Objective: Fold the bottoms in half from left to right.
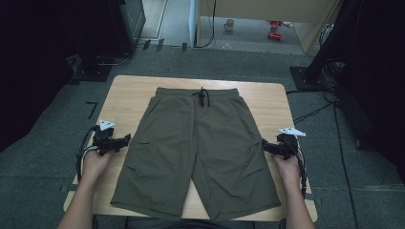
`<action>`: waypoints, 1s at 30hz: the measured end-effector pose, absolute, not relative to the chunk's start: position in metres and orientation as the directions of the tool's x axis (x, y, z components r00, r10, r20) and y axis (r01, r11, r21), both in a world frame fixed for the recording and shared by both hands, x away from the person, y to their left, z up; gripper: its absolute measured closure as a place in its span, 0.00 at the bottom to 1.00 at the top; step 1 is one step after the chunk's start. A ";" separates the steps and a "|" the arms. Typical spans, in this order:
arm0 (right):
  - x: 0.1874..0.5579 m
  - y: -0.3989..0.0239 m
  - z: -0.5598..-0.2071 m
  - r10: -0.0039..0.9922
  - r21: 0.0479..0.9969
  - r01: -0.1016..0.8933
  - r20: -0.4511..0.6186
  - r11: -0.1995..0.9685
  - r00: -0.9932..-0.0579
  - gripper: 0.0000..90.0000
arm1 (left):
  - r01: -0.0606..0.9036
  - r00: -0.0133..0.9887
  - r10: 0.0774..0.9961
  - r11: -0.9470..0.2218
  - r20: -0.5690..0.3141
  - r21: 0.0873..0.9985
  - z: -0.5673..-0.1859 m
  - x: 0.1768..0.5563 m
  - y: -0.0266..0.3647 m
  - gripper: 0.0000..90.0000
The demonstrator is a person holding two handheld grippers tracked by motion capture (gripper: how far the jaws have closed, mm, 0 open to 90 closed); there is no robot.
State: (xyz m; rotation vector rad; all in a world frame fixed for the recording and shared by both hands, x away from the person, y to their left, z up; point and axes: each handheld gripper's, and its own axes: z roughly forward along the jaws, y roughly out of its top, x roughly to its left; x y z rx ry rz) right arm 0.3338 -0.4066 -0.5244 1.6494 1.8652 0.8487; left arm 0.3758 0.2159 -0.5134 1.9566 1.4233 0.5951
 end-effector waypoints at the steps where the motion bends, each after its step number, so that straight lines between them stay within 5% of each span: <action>1: 0.334 -0.407 -0.524 0.990 0.735 0.674 0.031 0.069 -0.136 0.17 | 0.667 0.308 0.951 -0.207 -0.013 0.716 -0.513 0.376 0.217 0.25; 24: 0.335 -0.406 -0.524 0.991 0.735 0.675 0.033 0.064 -0.130 0.18 | 0.668 0.433 0.896 -0.243 -0.102 0.704 -0.490 0.344 0.212 0.20; 30: 0.335 -0.404 -0.522 0.988 0.737 0.672 0.034 0.077 -0.150 0.30 | 0.667 0.452 0.885 -0.248 -0.117 0.702 -0.489 0.331 0.209 0.20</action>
